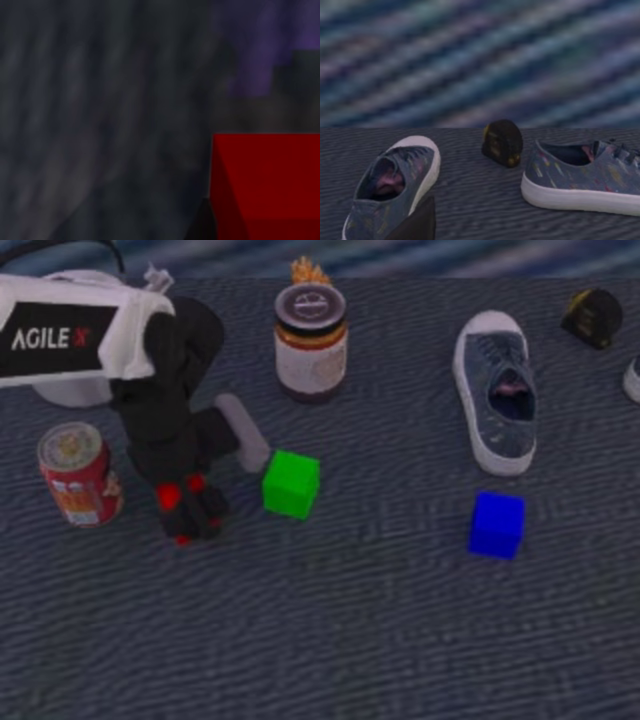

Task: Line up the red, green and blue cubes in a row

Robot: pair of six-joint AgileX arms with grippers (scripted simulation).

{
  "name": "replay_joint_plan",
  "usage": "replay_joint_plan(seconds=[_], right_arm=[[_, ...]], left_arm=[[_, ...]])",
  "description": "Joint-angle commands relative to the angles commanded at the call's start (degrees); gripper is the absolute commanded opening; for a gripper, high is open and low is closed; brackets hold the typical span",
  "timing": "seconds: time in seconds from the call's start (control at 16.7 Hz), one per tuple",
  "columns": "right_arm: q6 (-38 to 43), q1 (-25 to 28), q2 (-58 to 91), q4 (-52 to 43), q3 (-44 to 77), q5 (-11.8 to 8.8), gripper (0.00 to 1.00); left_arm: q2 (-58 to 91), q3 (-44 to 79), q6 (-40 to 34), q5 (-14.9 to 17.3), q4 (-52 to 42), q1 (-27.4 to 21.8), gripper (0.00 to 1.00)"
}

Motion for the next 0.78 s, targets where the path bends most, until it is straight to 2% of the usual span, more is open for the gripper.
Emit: replay_joint_plan(seconds=[0.24, 0.54, 0.78], right_arm=[[0.0, 0.0, 0.0, 0.0, 0.0, 0.0, 1.00], [0.0, 0.0, 0.0, 0.0, 0.0, 0.0, 1.00], [0.0, 0.0, 0.0, 0.0, 0.0, 0.0, 1.00]], left_arm=[[-2.7, 2.3, -0.5, 0.8, -3.6, 0.0, 0.00], [-6.1, 8.5, -0.7, 0.8, -14.1, 0.9, 0.00], [-6.9, 9.3, -0.8, 0.8, -15.3, 1.0, 0.00]])
